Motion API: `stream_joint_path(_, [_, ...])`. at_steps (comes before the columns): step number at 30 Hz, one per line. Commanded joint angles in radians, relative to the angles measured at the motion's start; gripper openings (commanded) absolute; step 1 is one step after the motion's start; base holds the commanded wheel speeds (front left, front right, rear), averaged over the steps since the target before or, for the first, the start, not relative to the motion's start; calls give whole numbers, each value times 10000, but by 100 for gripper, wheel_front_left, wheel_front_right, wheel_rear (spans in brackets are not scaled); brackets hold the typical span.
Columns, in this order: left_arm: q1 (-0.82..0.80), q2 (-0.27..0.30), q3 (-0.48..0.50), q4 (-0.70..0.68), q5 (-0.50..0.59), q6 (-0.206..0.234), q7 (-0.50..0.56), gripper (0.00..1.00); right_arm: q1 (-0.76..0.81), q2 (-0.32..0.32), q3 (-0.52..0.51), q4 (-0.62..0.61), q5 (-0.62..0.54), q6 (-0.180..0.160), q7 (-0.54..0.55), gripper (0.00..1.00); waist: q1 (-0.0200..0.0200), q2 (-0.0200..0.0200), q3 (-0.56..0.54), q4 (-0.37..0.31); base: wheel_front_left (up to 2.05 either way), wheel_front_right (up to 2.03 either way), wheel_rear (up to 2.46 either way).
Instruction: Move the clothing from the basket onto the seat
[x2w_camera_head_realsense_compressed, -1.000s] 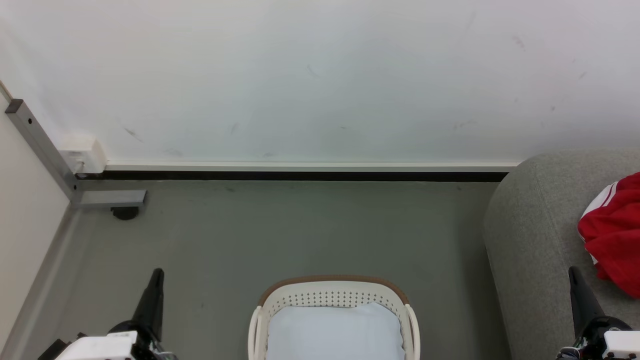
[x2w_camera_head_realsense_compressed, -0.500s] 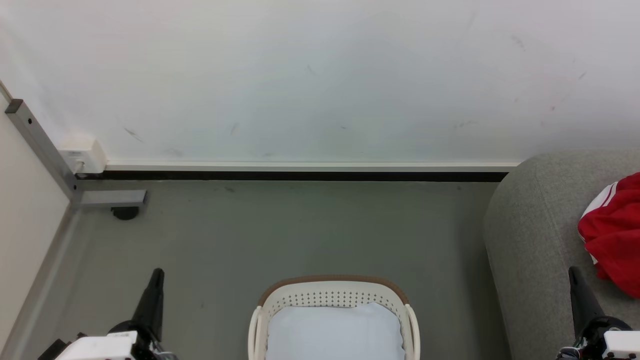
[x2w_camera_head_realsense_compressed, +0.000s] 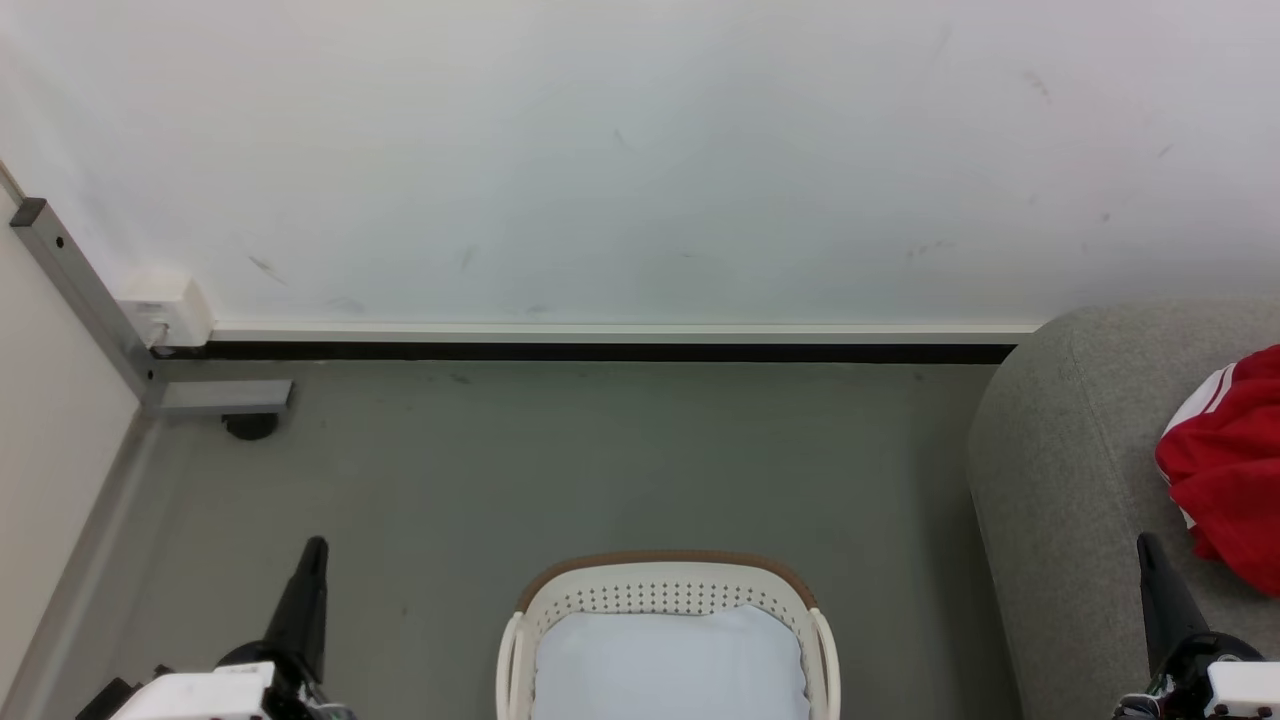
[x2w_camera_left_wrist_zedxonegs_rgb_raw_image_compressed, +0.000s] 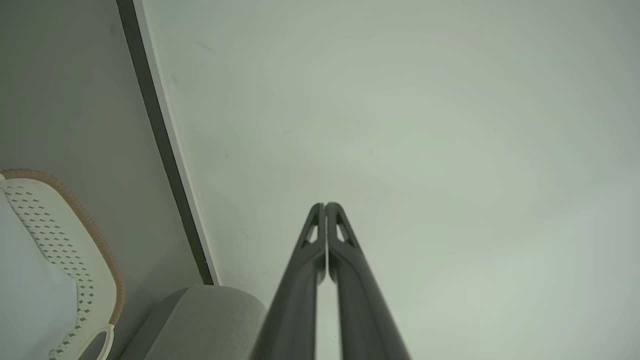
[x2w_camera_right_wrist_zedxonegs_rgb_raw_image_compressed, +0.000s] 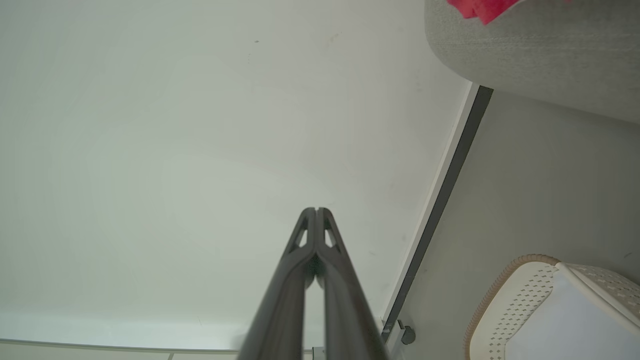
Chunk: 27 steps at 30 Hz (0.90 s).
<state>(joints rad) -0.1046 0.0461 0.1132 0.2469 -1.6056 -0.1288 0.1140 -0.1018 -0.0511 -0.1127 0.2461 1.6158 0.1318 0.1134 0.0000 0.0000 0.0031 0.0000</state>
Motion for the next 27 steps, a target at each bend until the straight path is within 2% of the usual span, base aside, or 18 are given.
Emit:
stream_joint_path(1, [-80, 77, 24, -28, -135, -36, 37, 0, -118, 0, -40, -30, -44, -21, 34, 0, 0, 0, 0, 0, 0, 0, 0])
stream_joint_path(27, [-80, 78, 23, -29, -136, -36, 36, 0, -118, 3, -46, -30, -52, -21, 41, 0, 0, 0, 0, 0, 0, 0, 0])
